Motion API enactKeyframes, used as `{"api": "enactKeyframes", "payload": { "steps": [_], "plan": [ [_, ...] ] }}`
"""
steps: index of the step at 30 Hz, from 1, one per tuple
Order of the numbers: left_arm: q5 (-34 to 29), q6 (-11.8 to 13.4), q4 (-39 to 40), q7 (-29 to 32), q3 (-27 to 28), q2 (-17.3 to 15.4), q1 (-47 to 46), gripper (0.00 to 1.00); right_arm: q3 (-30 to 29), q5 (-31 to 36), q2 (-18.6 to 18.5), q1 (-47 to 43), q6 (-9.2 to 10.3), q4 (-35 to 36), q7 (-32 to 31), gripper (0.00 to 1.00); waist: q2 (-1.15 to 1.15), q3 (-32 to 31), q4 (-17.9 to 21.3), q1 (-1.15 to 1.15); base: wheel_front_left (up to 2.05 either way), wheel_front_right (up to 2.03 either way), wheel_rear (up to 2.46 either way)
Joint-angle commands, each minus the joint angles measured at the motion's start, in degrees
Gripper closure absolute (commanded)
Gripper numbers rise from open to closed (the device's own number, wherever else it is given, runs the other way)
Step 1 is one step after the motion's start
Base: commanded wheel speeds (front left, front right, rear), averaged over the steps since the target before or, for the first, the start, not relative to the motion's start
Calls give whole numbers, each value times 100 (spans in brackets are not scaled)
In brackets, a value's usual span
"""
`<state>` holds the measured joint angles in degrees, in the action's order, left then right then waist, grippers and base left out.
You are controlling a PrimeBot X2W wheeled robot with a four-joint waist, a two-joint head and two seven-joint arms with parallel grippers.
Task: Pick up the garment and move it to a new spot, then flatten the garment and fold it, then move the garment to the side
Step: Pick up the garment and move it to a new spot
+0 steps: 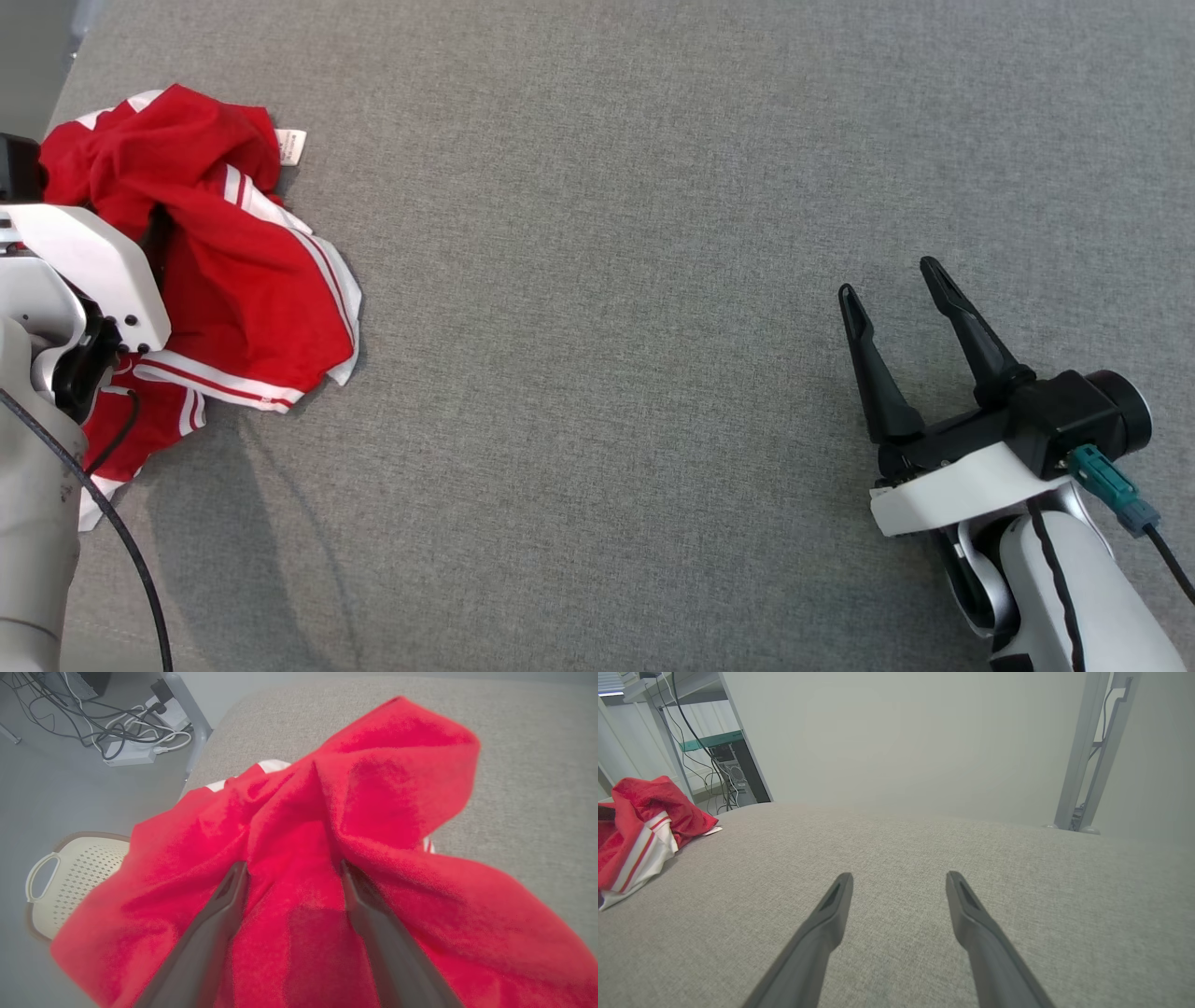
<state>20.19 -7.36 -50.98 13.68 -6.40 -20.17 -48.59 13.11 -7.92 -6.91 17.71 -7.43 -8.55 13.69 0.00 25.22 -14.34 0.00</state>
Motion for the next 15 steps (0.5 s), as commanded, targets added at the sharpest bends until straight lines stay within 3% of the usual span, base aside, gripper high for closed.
{"api": "enactKeyframes", "payload": {
  "steps": [1, 3, 4, 5, 6, 15],
  "plan": [
    [20, -12, -115, 41, -25, -38, -121, 0, -4, 32, -20, 70, -11, 14, 8, 0, 0, 37, 21, 0, 0, 0, 0],
    [37, -13, -269, 116, -74, -47, -199, 0, 13, 30, -18, 72, -11, 8, 12, 0, 0, 61, 33, 0, 0, 0, 0],
    [46, -14, -344, 146, -95, -51, -234, 16, 19, 27, -17, 69, -11, -1, 15, 0, 0, 69, 39, 0, 0, 0, 0],
    [66, -8, -381, 157, -129, -43, -261, 96, 20, 22, -13, 70, -11, -10, 17, 0, 0, 75, 46, 0, 0, 0, 0],
    [121, -9, -424, 175, -155, -31, -274, 100, 21, 16, -11, 73, -11, -23, 21, 0, 0, 76, 53, 0, 0, 0, 0],
    [258, -11, -658, -38, -299, -91, -359, 100, -4, -25, 4, 74, -11, -130, 53, 0, 0, -55, 45, 0, 0, 0, 0]
  ]
}}
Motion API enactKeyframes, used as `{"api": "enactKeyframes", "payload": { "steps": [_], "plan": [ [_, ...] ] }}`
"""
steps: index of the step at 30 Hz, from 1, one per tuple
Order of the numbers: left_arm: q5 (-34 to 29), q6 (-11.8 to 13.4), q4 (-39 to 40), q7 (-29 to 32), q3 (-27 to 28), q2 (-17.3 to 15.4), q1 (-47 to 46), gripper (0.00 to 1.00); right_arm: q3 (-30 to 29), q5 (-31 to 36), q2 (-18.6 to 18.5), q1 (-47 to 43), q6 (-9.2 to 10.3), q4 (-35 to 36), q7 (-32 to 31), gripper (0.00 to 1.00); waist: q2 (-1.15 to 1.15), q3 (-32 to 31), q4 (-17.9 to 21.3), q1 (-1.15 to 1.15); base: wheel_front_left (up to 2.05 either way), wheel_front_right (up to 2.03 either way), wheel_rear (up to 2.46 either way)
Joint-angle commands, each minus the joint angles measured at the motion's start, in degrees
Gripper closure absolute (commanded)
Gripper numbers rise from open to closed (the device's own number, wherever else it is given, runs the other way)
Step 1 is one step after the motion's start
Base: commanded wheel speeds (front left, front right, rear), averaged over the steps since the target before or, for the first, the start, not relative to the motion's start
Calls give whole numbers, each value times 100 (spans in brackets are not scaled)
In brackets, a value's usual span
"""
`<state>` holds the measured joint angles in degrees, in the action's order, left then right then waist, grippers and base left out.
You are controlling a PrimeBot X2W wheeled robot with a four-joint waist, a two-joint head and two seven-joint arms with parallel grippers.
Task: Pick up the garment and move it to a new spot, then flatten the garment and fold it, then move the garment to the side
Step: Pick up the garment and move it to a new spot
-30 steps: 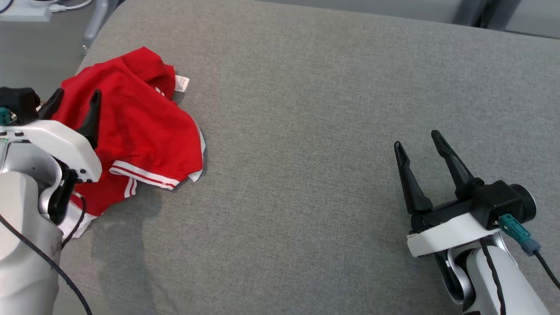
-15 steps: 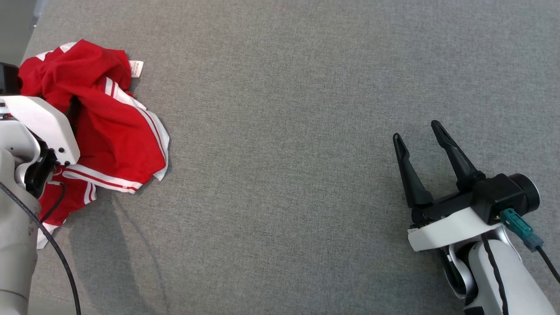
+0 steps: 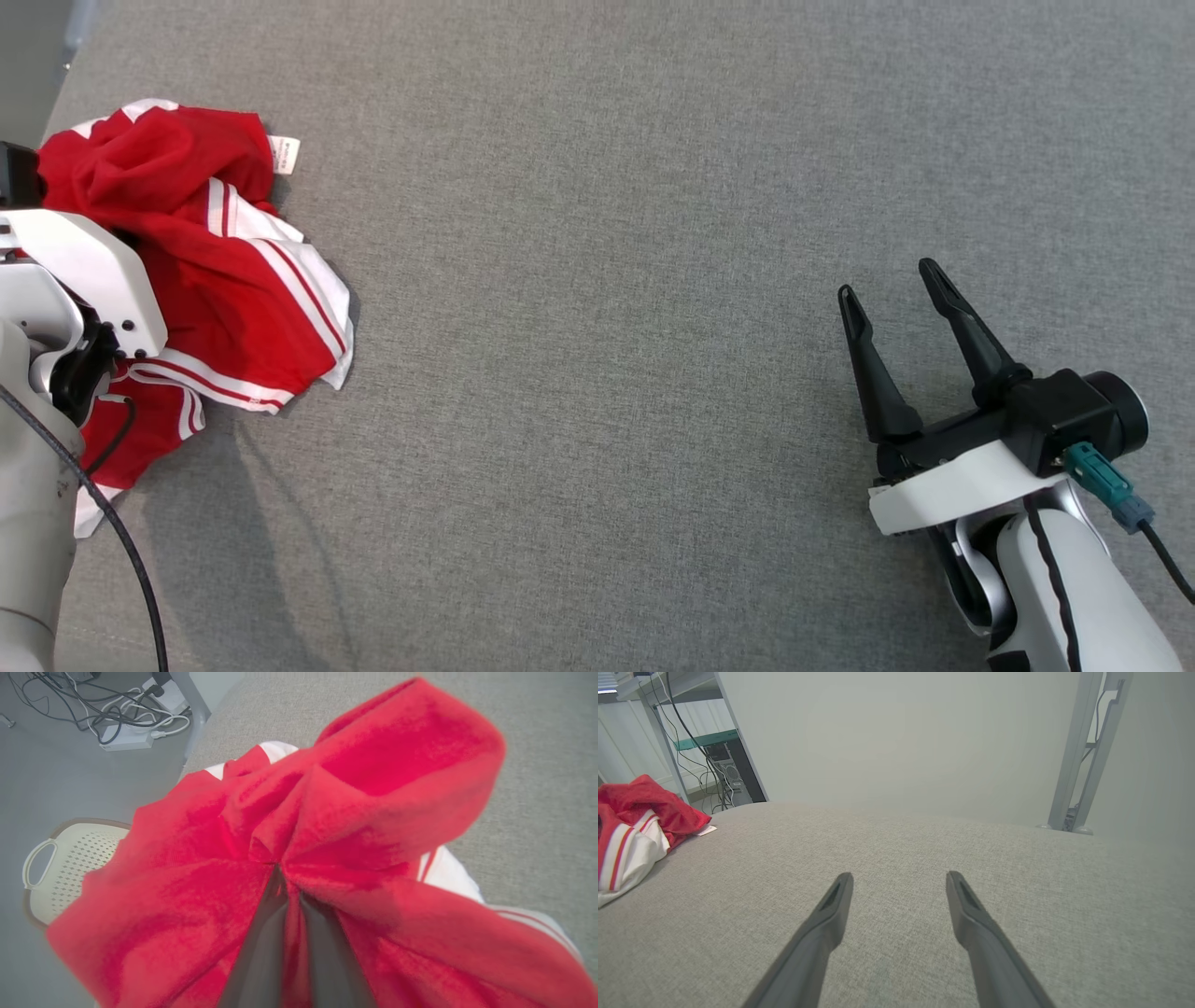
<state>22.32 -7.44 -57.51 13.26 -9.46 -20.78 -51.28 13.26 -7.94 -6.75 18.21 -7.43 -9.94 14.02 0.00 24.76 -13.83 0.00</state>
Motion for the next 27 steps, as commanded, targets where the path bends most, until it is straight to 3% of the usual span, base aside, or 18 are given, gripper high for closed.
{"api": "enactKeyframes", "payload": {
  "steps": [1, 14, 27],
  "plan": [
    [81, -1, -7, -109, -11, -41, -94, 100, -8, -31, 3, 12, -11, -17, 29, 0, 0, -68, -16, 0, 0, 0, 0],
    [260, 20, 350, -1348, 149, -99, 192, 100, 74, -113, 132, -226, -11, -319, 122, 0, 0, -830, -72, 0, 0, 0, 0],
    [342, 109, 1633, -2261, 253, -149, 547, 100, 76, -276, 306, -452, -11, -408, 134, 0, 0, -1606, -50, 0, 0, 0, 0]
  ]
}}
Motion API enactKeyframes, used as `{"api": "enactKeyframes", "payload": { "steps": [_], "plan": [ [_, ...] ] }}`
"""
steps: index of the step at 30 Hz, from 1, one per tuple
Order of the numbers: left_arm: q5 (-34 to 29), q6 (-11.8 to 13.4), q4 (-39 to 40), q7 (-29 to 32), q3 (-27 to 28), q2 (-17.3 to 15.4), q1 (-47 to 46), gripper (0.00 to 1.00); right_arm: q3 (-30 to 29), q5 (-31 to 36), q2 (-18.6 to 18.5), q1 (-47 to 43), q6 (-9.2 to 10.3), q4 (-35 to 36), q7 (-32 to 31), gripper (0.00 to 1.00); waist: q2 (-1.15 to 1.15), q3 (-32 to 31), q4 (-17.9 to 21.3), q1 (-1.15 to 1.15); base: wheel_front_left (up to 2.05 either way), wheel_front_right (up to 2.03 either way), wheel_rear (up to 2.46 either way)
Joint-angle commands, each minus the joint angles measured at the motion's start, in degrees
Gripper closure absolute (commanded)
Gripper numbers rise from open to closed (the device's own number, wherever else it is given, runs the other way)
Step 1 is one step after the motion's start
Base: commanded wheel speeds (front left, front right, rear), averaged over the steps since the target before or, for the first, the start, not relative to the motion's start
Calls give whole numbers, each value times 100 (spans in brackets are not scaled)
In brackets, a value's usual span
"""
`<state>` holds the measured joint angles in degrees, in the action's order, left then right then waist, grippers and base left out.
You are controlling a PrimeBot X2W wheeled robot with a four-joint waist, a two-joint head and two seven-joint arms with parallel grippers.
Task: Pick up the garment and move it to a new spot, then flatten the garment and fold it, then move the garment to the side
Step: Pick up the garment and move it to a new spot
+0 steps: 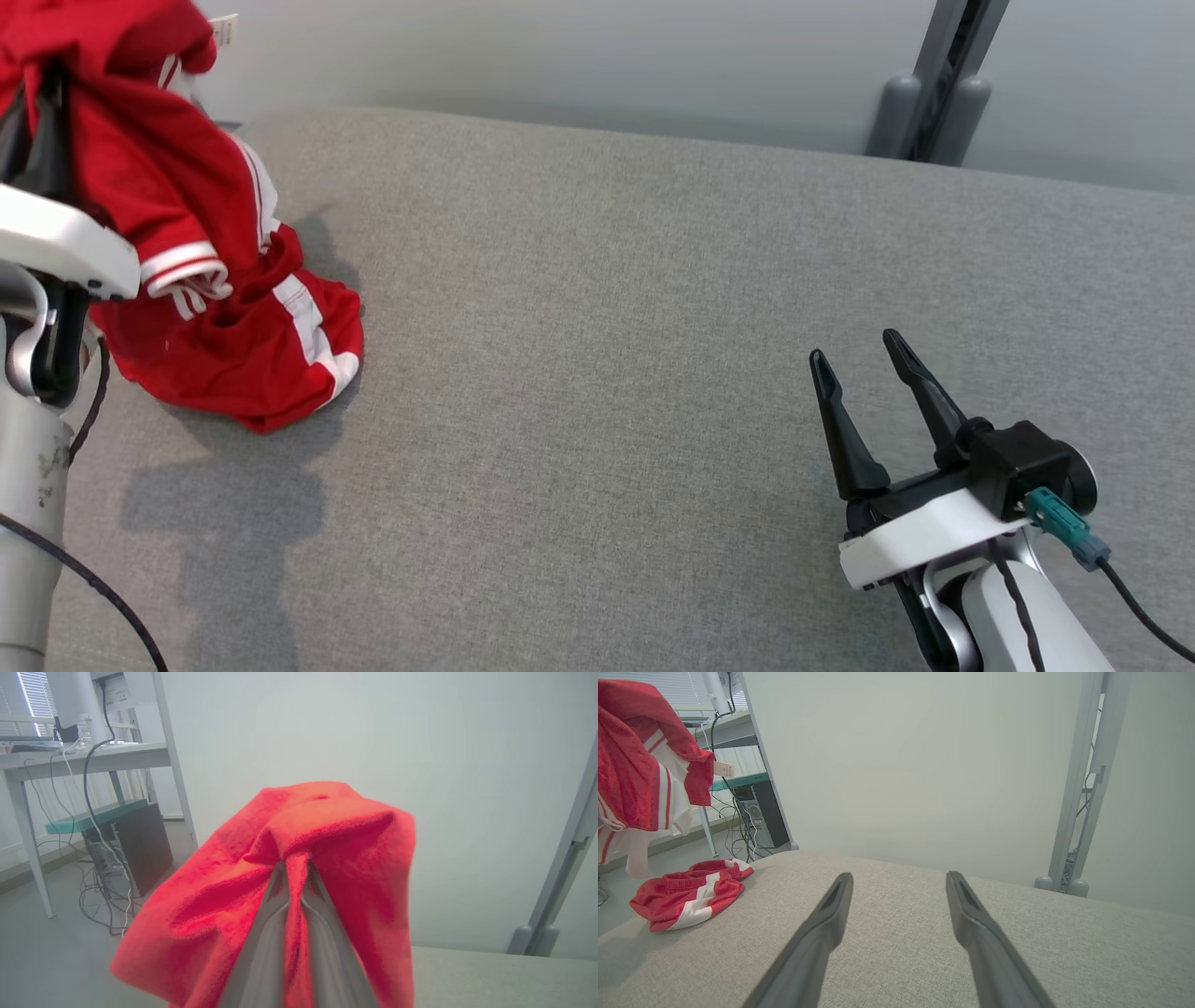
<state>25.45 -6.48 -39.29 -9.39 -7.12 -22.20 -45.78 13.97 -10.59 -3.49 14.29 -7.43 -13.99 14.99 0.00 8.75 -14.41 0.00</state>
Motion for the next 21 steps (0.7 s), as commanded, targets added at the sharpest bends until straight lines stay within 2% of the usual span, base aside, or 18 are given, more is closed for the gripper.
{"api": "enactKeyframes", "payload": {
  "steps": [1, 5, 11, 16, 21],
  "plan": [
    [59, 26, 131, -32, 12, 34, 94, 100, -12, -16, -1, -73, -11, 7, 38, 0, 0, -78, 32, 0, 0, 0, 0],
    [127, 30, 880, 18, -55, 152, 265, 100, -119, -30, 21, -118, -11, 45, 38, 0, 0, -212, 113, 0, 0, 0, 0],
    [234, 137, 1953, 254, -262, 503, 596, 100, -325, -5, 37, -133, -11, 154, 37, 0, 0, -292, 386, 0, 0, 0, 0],
    [282, 219, 2715, 482, -591, 883, 859, 100, -553, 90, 33, -29, -11, 296, 26, 0, 0, -198, 790, 0, 0, 0, 0],
    [189, 319, 2989, 588, -1007, 1262, 1094, 100, -746, 162, 15, 17, -10, 366, 27, 0, 0, -77, 1314, 0, 0, 0, 0]
  ]
}}
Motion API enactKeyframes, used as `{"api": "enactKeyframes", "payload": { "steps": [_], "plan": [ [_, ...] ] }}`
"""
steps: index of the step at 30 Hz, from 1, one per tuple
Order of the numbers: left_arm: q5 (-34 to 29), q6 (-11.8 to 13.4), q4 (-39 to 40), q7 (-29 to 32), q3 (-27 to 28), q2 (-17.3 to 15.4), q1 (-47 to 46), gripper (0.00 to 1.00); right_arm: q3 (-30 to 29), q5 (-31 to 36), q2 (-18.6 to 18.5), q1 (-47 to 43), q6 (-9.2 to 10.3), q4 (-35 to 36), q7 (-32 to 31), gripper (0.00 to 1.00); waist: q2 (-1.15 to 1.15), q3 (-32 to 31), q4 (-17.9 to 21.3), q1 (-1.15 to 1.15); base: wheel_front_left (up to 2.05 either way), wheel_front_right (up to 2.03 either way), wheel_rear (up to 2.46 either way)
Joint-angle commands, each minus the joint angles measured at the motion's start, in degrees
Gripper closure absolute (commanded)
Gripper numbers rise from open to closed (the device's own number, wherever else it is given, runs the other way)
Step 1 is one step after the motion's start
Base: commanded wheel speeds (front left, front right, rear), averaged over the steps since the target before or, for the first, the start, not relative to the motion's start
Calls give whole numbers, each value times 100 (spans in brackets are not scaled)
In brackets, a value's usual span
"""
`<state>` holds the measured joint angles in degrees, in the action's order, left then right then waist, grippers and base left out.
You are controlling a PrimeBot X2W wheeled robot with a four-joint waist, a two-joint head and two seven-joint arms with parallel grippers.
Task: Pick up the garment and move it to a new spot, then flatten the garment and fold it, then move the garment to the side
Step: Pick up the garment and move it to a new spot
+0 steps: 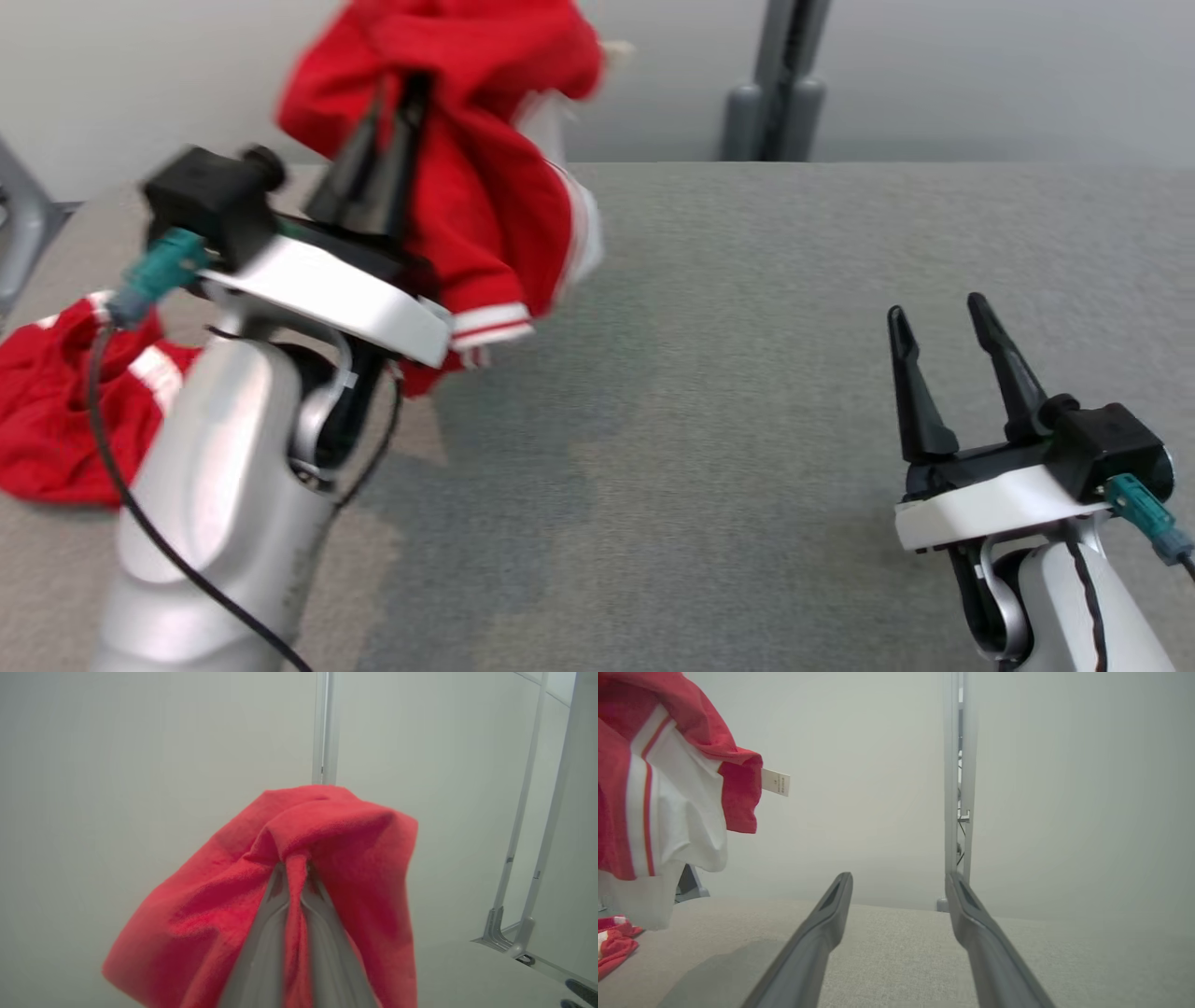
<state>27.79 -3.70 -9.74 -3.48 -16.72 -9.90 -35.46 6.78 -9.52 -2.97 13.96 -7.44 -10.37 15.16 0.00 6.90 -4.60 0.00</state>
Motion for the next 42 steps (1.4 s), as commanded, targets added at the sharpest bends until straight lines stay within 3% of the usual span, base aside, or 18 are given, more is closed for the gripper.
{"api": "enactKeyframes", "payload": {
  "steps": [1, 12, 29, 31, 32, 38, 42],
  "plan": [
    [-45, 41, 34, -3, -48, 33, 61, 100, -28, 56, -37, 50, -9, 4, 11, 0, 0, 108, 333, 0, 0, 0, 0],
    [-195, 151, -758, -399, -636, 543, -130, 100, -348, 105, -92, 118, -9, 244, 10, 0, 0, 603, 1552, 0, 0, 0, 0],
    [-426, 272, -3141, -1001, -1379, 680, -959, 100, -503, -117, -4, 256, -6, 412, 10, 0, 0, 1143, 2793, 0, 0, 0, 0],
    [-472, 289, -3372, -1042, -1474, 679, -1025, 10, -497, -176, -2, 241, -5, 412, 10, 0, 0, 1150, 2825, 0, 0, 0, 0],
    [-430, 306, -3473, -1067, -1464, 678, -1030, 0, -495, -205, -1, 233, -6, 413, 10, 0, 0, 1148, 2832, 0, 0, 0, 0],
    [-178, 244, -3605, -1155, -1464, 688, -1059, 0, -612, -273, -3, 181, -6, 412, 10, 0, 0, 1034, 2612, 0, 0, 0, 0],
    [-357, 265, -3308, -1170, -1534, 697, -976, 0, -638, -182, -6, 133, -6, 391, 10, 0, 0, 864, 2310, 0, 0, 0, 0]
  ]
}}
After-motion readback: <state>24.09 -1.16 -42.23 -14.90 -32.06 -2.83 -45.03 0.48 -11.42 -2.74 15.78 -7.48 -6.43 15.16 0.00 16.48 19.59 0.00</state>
